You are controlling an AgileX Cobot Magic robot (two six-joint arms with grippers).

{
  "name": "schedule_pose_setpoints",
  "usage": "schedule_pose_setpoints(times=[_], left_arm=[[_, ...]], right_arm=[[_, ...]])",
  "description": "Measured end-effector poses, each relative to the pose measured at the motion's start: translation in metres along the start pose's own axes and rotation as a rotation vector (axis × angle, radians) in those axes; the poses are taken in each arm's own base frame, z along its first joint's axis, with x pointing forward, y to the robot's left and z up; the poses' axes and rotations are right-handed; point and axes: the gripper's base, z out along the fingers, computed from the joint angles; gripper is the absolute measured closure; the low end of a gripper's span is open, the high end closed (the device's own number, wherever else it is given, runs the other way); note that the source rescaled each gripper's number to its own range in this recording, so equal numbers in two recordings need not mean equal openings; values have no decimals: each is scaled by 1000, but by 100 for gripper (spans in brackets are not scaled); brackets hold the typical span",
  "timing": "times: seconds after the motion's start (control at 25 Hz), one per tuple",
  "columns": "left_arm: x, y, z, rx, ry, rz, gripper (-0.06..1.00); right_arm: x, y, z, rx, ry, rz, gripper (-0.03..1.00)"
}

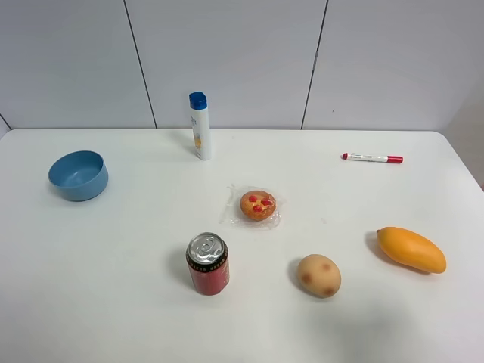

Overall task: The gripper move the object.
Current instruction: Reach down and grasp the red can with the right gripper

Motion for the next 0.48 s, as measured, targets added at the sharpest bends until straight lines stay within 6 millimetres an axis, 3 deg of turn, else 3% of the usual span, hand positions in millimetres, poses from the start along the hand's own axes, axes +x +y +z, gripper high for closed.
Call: schedule_pose_setpoints(times=[0.48], left_arm=[[0,0,0,0,0,0,-6]], right_arm=[[0,0,0,0,0,0,-3]])
